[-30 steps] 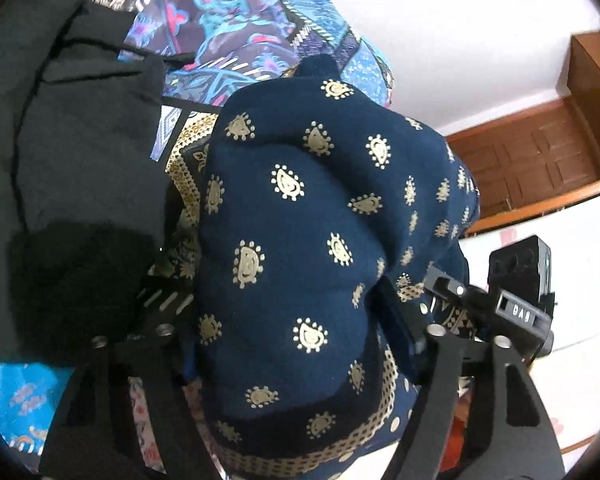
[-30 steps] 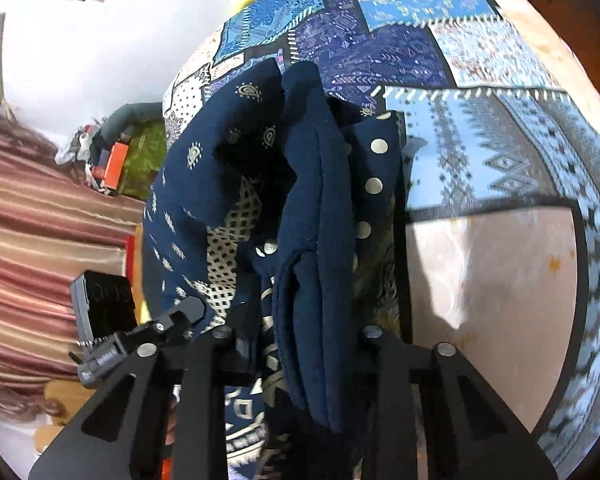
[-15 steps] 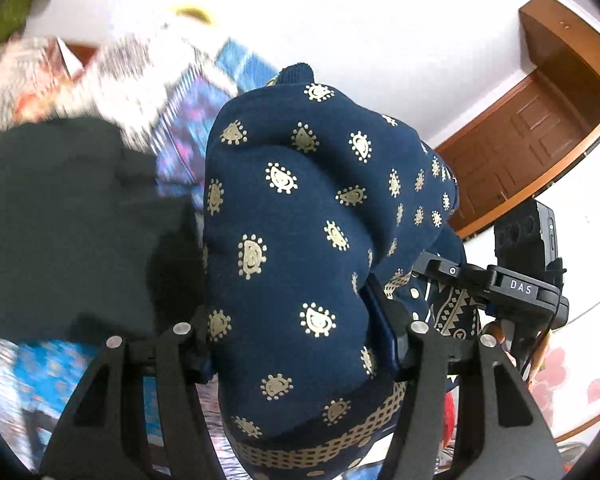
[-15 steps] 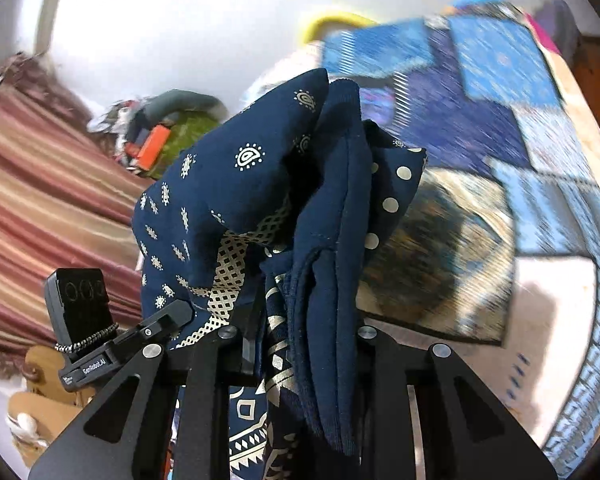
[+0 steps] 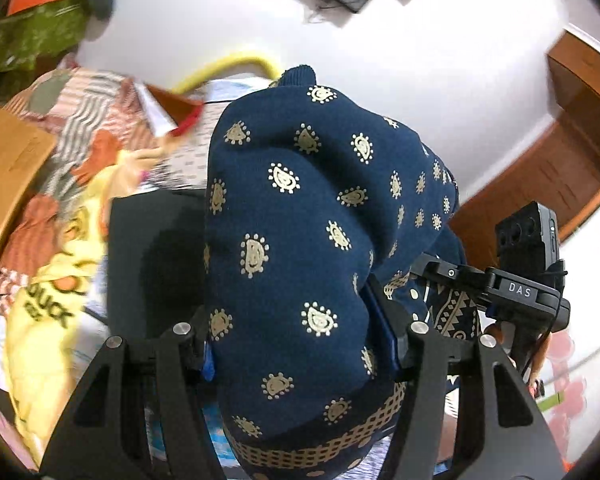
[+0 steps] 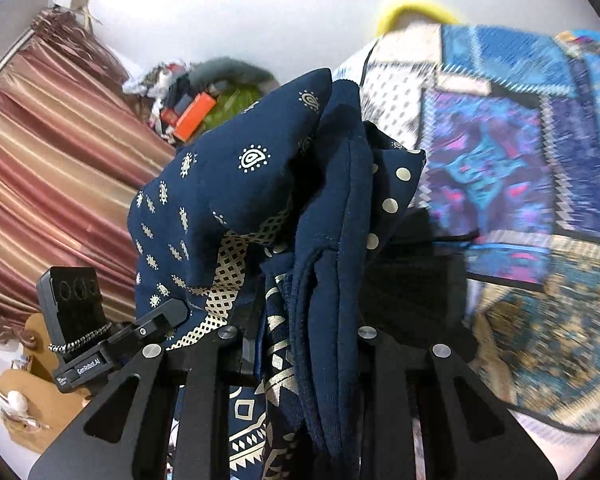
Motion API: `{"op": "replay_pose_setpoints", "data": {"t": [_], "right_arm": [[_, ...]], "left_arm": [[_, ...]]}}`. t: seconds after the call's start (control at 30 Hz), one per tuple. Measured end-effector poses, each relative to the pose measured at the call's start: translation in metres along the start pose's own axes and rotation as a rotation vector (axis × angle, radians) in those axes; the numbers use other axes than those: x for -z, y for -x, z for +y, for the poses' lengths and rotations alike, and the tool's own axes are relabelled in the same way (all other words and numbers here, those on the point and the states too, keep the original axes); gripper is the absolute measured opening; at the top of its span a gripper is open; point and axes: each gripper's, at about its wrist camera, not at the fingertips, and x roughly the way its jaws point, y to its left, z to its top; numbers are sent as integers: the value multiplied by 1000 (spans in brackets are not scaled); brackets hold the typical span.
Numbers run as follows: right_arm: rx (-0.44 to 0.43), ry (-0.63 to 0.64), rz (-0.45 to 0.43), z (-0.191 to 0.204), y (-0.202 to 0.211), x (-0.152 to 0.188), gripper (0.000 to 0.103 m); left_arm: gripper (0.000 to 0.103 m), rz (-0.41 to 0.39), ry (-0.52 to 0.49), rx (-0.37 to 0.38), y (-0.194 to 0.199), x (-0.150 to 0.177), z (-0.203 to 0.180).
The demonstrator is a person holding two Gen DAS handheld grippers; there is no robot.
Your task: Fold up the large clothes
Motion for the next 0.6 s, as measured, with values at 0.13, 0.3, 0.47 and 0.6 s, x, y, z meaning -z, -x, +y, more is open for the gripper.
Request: {"op": "replay_pose_setpoints", "data": {"t": [0.13,0.3,0.47,0.6], "right_arm": [[32,-23,94,-20,-67,-4,21],[69,-94,179,-63,-119,7,27],[152,-50,157,-69,-96,15,42],[267,52,122,-55,-62,27,44]], "left_arm": [[61,53,70,-37,-24,6,55],[66,127,167,-32,-62,19,114],[72,86,-13,-193,-53,26,74],[74,65,-97,-301,-41,41,46]]}}
